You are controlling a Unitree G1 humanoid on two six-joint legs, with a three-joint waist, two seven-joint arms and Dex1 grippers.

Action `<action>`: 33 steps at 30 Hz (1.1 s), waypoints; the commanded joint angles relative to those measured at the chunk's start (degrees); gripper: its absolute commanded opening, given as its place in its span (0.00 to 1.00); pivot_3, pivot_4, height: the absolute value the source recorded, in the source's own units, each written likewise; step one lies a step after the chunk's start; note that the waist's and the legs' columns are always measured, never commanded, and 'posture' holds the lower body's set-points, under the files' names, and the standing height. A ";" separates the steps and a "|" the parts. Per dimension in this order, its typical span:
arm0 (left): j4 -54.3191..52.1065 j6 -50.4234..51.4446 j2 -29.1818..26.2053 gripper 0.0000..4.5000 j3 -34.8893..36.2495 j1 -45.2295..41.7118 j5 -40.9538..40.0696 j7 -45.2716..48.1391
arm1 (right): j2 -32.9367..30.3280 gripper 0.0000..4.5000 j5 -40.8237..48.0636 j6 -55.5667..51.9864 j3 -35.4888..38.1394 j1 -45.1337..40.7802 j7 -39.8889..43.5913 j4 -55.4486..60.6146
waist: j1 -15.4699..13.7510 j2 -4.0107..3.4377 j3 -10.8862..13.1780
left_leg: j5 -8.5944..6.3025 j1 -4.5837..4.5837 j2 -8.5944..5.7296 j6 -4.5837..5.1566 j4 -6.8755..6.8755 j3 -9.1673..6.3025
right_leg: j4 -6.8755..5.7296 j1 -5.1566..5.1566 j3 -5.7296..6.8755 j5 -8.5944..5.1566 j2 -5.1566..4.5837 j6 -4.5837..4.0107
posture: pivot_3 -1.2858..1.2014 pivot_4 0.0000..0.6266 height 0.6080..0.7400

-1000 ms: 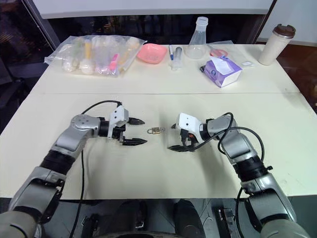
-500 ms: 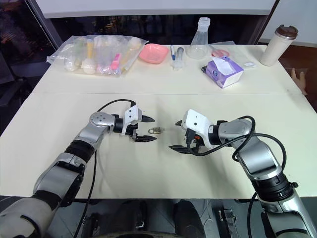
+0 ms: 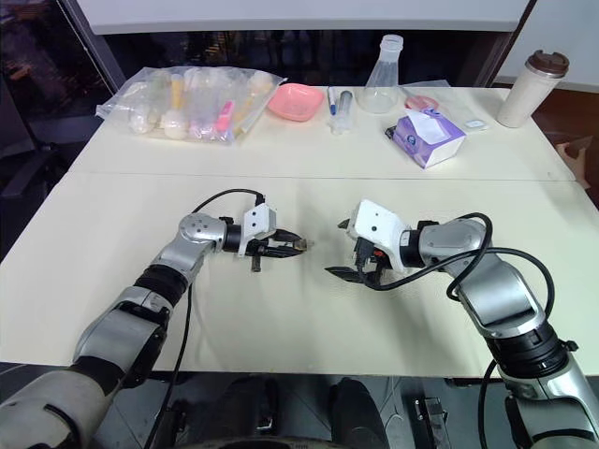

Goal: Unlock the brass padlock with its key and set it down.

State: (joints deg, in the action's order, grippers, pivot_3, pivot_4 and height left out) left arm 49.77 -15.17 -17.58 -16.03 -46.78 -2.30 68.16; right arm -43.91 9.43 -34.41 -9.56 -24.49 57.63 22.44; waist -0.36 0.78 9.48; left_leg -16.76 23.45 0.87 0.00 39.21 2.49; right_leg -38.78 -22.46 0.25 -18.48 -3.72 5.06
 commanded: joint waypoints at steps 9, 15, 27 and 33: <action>-20.50 18.41 -7.68 0.16 6.20 -1.61 -9.64 10.66 | 2.56 1.00 -26.27 48.29 -7.14 -3.73 -19.99 -15.04 | 0.98 0.04 0.03 | 0.24 0.29 0.00 -0.41 0.01 0.10 | -0.26 -0.44 0.00 -0.02 0.10 0.02 | 0.52 0.24 0.81; -22.34 19.29 -8.15 0.16 6.00 -2.03 -8.92 11.61 | 6.39 1.00 -31.28 52.49 -8.52 -5.68 -23.20 -17.91 | 1.09 0.04 0.04 | 0.26 0.28 0.02 -0.43 0.01 0.10 | -0.28 -0.44 -0.01 -0.02 0.14 0.02 | 0.52 0.24 0.81; -21.76 17.67 -7.90 0.16 5.43 -2.12 -8.17 12.31 | 8.64 0.24 -32.38 52.73 -8.37 -6.72 -22.70 -19.34 | 1.05 0.04 0.04 | 0.27 0.28 0.03 -0.44 0.02 0.10 | -0.29 -0.44 -0.02 -0.02 0.12 0.02 | 0.52 0.24 0.81; -21.87 17.71 -7.59 0.16 5.55 -1.96 -8.50 12.18 | 9.58 0.01 -32.14 52.95 -8.69 -7.52 -22.02 -19.75 | 1.08 0.04 0.03 | 0.27 0.28 0.03 -0.44 0.03 0.11 | -0.30 -0.44 -0.02 -0.02 0.12 0.02 | 0.52 0.24 0.81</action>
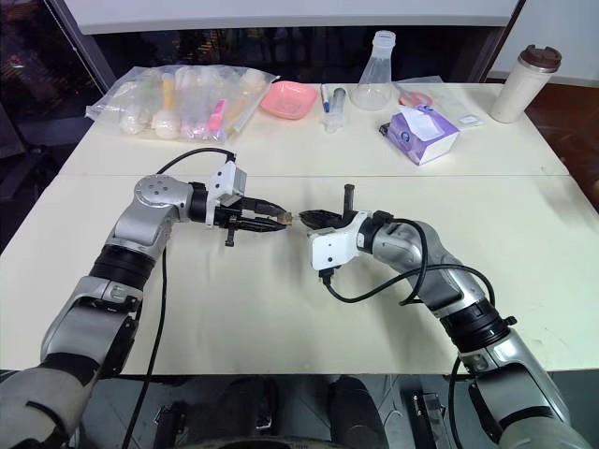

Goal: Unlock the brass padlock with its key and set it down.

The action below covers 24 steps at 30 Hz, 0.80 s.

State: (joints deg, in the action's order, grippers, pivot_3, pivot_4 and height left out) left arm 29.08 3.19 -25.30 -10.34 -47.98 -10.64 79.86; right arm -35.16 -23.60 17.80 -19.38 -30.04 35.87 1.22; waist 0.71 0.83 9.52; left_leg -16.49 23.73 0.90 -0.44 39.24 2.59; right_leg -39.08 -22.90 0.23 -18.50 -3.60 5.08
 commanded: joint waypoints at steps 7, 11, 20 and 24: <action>-0.34 -6.58 0.37 0.16 -0.59 -1.02 1.87 -0.66 | 1.98 0.01 4.68 -1.08 1.22 -2.95 3.57 1.10 | -0.02 0.00 0.00 | 0.00 0.00 0.00 0.00 0.00 0.00 | 0.00 0.00 0.00 0.00 0.00 0.00 | 0.52 0.24 0.81; -0.31 -16.52 0.84 0.16 -1.20 -1.18 5.09 -3.29 | 3.30 0.01 12.79 -9.93 1.59 -3.95 11.85 2.78 | -0.02 0.00 0.00 | 0.00 0.00 0.00 0.00 0.00 0.01 | 0.00 0.00 0.00 0.00 -0.01 0.00 | 0.52 0.24 0.81; 4.40 -24.22 1.31 0.16 -1.28 -1.88 7.18 -5.76 | 2.75 0.01 18.50 -19.47 2.33 -5.14 20.34 6.28 | 0.01 0.00 0.00 | -0.16 -0.01 0.00 0.29 0.01 0.00 | -0.02 -0.02 0.01 0.00 -0.04 0.00 | 0.52 0.24 0.81; 2.45 -12.46 0.45 0.16 -0.05 -1.39 1.81 -1.46 | 0.42 0.01 6.66 -0.86 1.29 -6.76 9.79 0.80 | 0.14 0.00 0.00 | -0.16 0.00 0.00 0.29 0.00 0.03 | -0.06 -0.08 0.01 0.00 -0.02 0.00 | 0.52 0.24 0.81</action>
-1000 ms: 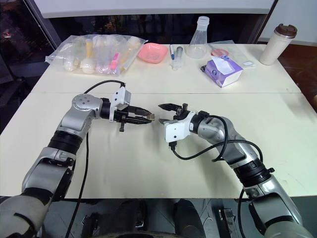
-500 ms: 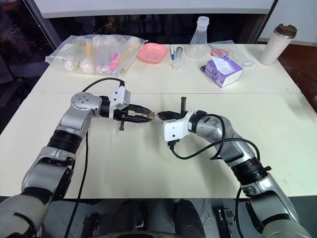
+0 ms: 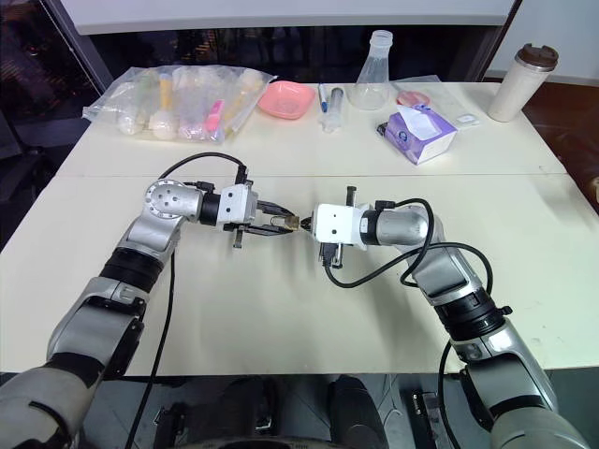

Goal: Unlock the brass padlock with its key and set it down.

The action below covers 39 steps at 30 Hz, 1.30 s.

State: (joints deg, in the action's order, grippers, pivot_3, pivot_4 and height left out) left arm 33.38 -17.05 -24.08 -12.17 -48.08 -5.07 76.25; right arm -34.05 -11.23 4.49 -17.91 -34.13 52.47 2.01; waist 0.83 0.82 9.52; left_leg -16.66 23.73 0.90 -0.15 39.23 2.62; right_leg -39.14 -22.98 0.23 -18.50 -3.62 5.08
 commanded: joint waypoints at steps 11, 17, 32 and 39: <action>-10.16 26.33 -4.28 0.16 2.33 -1.63 -9.82 9.12 | -4.08 0.67 -18.57 36.35 0.56 -1.06 -25.44 -8.27 | -0.02 0.00 0.00 | 0.20 0.02 -0.01 -0.35 0.03 0.07 | -0.06 -0.02 -0.02 0.00 0.05 0.00 | 0.52 0.24 0.81; -11.21 26.80 -4.75 0.16 1.91 -1.45 -9.31 9.85 | -3.10 0.78 -19.25 39.43 0.38 -2.97 -28.30 -10.33 | 0.11 0.00 0.00 | 0.21 0.01 0.02 -0.37 0.03 0.06 | -0.06 -0.03 -0.04 0.00 0.04 0.00 | 0.52 0.24 0.81; -12.57 27.46 -4.22 0.16 1.92 -2.02 -10.44 11.82 | -1.66 0.78 -19.11 48.12 -3.05 -5.71 -29.34 -11.61 | 0.12 0.00 0.00 | 0.22 0.01 0.02 -0.38 0.05 0.08 | -0.06 -0.02 -0.05 0.00 0.03 0.00 | 0.52 0.24 0.81; -15.00 27.81 -5.04 0.16 1.57 -1.16 -10.77 14.24 | -2.25 0.78 -19.44 52.23 -3.55 -7.79 -29.53 -15.69 | 0.06 0.00 0.00 | 0.22 0.01 0.02 -0.38 0.06 0.08 | -0.06 -0.02 -0.05 0.00 0.03 0.00 | 0.52 0.24 0.81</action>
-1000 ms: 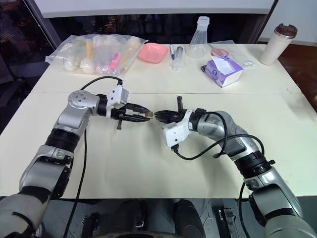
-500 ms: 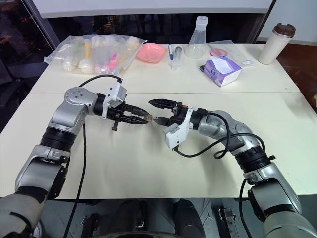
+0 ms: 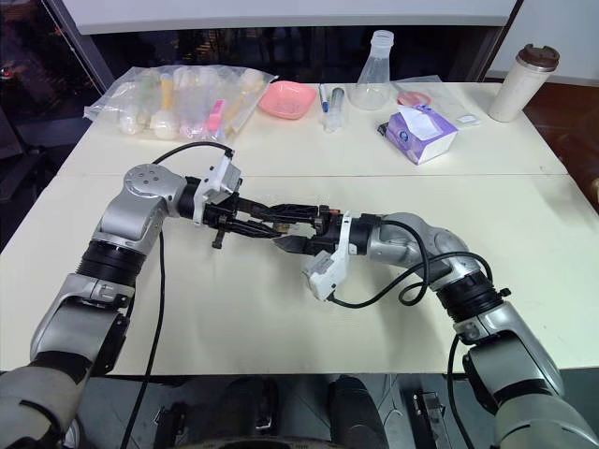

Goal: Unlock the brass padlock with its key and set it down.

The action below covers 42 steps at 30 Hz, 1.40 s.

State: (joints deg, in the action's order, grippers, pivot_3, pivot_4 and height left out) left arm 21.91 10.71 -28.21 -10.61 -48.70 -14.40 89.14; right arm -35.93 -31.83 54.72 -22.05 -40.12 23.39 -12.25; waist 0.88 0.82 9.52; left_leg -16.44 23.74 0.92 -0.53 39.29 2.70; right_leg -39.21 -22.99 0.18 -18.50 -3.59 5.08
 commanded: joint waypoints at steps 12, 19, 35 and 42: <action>-4.89 -0.31 -2.41 0.16 -0.16 0.73 -1.07 1.95 | -1.68 0.78 1.96 4.80 1.41 -2.66 0.06 -3.62 | 0.05 0.00 0.00 | 0.00 -0.01 0.00 -0.01 0.00 0.00 | -0.01 0.00 -0.01 0.00 -0.01 0.00 | 0.52 0.24 0.81; -4.29 -0.98 -2.36 0.16 -0.50 0.62 -0.91 1.61 | -1.85 0.17 2.43 4.46 1.65 -1.81 0.49 -2.21 | 0.00 0.00 0.00 | 0.00 -0.01 0.00 0.00 0.00 -0.01 | -0.01 0.00 -0.01 0.00 -0.01 0.00 | 0.52 0.24 0.81; -4.04 -0.78 -2.26 0.39 -0.85 0.81 -0.57 0.19 | -0.16 0.00 2.16 3.65 1.13 -2.03 1.00 -1.26 | 0.04 0.00 0.00 | 0.00 -0.01 0.01 -0.01 0.01 0.00 | -0.02 0.00 -0.01 0.00 -0.02 0.00 | 0.52 0.24 0.81; -4.92 1.05 -4.28 0.98 1.62 1.54 -2.55 -1.26 | -0.26 0.00 2.10 3.41 1.46 -1.87 1.13 -1.64 | 0.10 0.00 0.00 | 0.00 -0.01 0.01 -0.01 0.01 0.00 | -0.02 0.00 -0.01 0.00 -0.02 0.00 | 0.52 0.24 0.81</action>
State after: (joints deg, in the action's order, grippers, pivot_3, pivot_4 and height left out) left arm 18.37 11.02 -31.58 -11.33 -47.13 -15.47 88.29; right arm -36.13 -31.16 57.92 -21.94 -41.09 25.05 -15.33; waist 0.98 0.82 9.51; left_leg -16.43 23.73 0.93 -0.54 39.30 2.71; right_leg -39.23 -22.99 0.17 -18.50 -3.61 5.08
